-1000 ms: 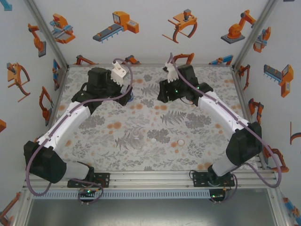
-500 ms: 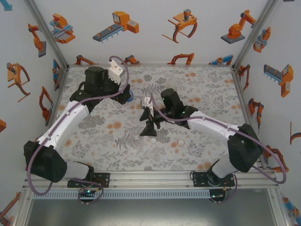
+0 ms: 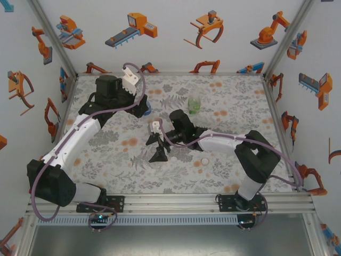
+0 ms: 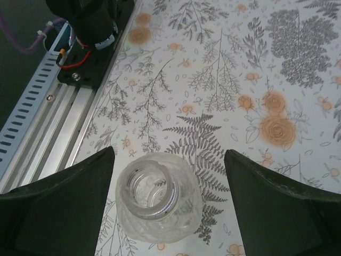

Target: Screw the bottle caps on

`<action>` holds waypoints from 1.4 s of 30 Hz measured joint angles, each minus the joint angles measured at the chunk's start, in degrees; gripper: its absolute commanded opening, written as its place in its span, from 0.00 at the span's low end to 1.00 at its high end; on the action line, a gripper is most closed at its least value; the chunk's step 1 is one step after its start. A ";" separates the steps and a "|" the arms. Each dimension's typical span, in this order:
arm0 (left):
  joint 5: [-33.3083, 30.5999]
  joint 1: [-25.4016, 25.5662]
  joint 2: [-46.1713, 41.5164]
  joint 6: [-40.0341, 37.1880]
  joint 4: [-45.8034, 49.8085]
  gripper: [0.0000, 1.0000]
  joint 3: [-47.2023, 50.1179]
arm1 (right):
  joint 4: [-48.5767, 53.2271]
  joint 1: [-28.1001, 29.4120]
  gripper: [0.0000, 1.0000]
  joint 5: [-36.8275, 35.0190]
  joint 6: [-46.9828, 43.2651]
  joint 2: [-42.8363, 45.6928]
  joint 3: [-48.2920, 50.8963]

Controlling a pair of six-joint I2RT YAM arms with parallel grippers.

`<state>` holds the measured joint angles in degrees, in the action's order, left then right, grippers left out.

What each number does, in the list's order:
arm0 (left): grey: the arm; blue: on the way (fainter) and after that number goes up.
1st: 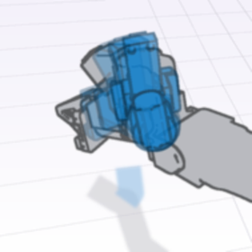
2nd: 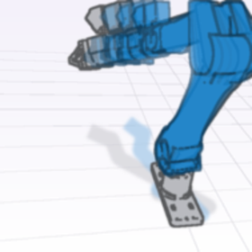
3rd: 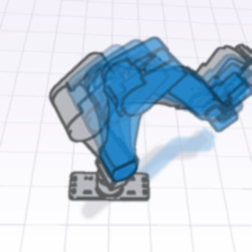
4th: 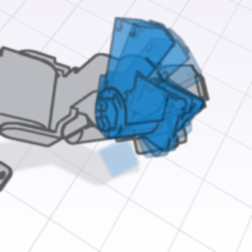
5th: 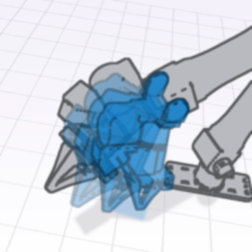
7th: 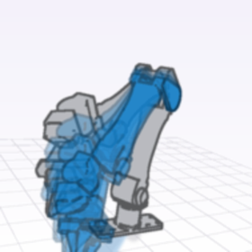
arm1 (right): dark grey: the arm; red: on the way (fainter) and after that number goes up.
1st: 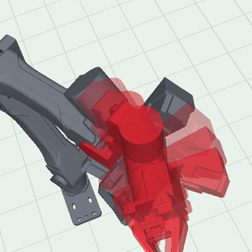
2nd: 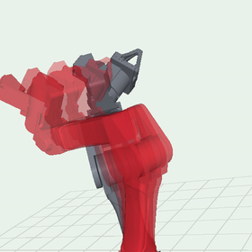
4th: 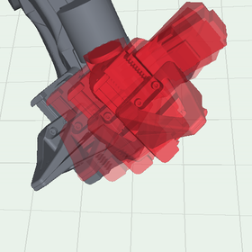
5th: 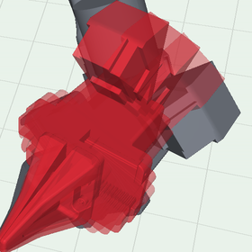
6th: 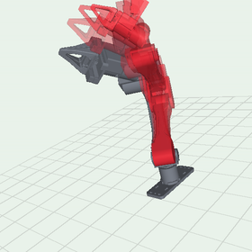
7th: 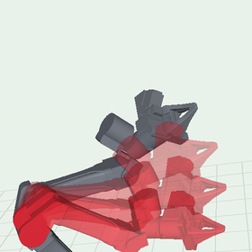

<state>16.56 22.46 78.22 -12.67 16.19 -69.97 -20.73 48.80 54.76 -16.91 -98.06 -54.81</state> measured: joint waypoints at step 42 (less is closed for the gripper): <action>45.99 0.81 -0.02 -3.72 -7.87 0.97 3.72 | -2.38 -19.47 0.36 -9.05 24.02 20.98 -0.33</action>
<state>62.54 23.27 78.19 -16.38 8.32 -66.26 -23.11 29.32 45.71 7.11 -77.08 -55.13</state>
